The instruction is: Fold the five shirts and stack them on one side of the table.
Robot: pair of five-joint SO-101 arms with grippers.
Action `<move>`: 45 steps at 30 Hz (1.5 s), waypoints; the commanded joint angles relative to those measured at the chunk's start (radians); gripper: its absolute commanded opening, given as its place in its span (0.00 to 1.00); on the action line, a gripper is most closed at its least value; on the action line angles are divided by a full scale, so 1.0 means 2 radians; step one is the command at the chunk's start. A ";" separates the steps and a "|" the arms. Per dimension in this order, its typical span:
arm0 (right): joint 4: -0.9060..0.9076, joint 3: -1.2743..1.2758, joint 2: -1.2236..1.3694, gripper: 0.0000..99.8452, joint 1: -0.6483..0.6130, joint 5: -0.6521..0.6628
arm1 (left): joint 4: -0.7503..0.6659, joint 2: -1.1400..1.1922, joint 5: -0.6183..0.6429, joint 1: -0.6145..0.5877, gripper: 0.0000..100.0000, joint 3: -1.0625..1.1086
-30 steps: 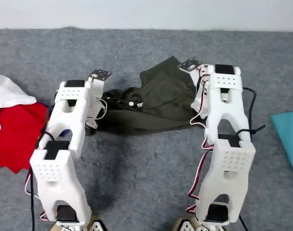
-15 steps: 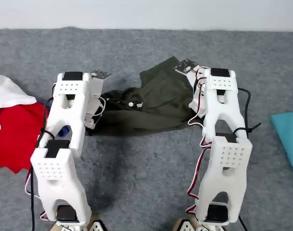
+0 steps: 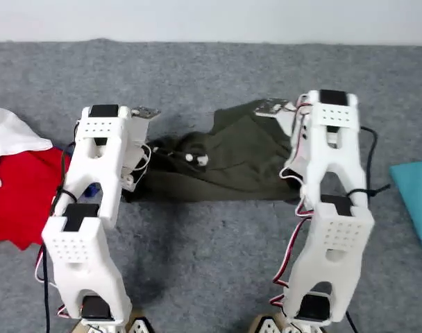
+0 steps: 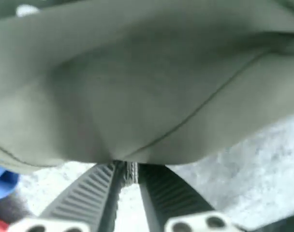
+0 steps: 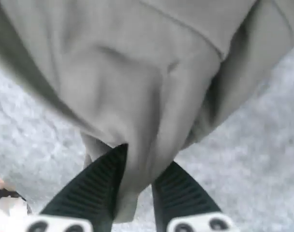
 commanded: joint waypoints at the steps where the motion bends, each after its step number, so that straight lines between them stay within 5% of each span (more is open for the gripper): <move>1: 0.021 0.022 -0.048 0.01 0.048 0.029 | 0.020 -0.070 -0.064 -0.001 0.01 0.078; 17: 0.020 0.345 -0.264 0.02 0.187 0.192 | 0.019 -0.277 -0.199 -0.002 0.01 0.334; 20: 0.020 0.352 -0.310 0.06 0.168 0.182 | 0.019 -0.324 -0.199 -0.002 0.02 0.316; 26: 0.020 0.354 -0.343 0.34 0.125 0.153 | 0.019 -0.381 -0.157 -0.002 0.22 0.278; 29: 0.020 0.355 -0.343 0.43 0.117 0.153 | 0.020 -0.388 -0.145 -0.002 0.24 0.278; 37: 0.006 0.340 -0.343 0.43 0.096 0.150 | 0.020 -0.392 -0.144 -0.002 0.23 0.276; 45: -0.175 0.338 -0.324 0.43 -0.049 0.012 | 0.020 -0.392 -0.144 -0.003 0.13 0.278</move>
